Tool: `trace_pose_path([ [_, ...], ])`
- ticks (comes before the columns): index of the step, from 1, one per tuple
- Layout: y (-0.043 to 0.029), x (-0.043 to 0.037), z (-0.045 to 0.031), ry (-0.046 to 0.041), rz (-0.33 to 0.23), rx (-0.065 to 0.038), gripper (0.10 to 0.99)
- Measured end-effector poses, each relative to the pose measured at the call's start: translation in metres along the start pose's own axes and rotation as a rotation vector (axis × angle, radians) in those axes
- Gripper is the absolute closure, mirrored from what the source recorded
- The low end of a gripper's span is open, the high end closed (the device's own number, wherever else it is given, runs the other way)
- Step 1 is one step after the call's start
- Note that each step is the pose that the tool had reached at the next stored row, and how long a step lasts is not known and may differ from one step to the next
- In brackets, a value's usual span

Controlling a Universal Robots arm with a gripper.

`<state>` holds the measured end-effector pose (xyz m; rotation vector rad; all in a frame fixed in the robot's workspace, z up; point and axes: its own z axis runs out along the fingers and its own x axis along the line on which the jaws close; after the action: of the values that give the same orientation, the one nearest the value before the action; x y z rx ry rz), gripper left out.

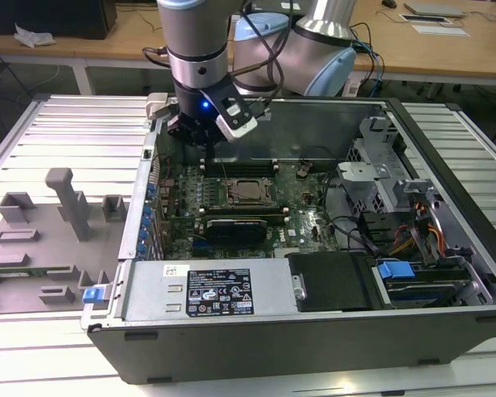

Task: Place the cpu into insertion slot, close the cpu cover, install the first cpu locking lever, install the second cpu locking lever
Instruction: 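Install the first cpu locking lever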

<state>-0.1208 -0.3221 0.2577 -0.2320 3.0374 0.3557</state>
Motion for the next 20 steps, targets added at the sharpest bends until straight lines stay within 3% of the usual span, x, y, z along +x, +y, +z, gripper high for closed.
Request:
trace_pose_path([
  [3,-0.0010,-0.0056,0.0003,0.0001,0.000,0.000,0.980],
  [8,-0.0042,-0.0224,0.0013,0.0006,0.000,-0.003,0.980],
  [9,-0.0051,-0.0268,0.0015,0.0008,0.000,-0.003,0.980],
  [11,-0.0088,-0.0449,0.0025,0.0015,0.001,-0.004,0.980],
  [13,-0.0104,-0.0542,0.0030,0.0025,0.001,-0.004,0.980],
  [17,-0.0104,-0.0546,0.0031,0.0002,0.001,-0.004,0.980],
  [20,-0.0103,-0.0526,0.0038,-0.0350,-0.008,0.002,0.980],
])
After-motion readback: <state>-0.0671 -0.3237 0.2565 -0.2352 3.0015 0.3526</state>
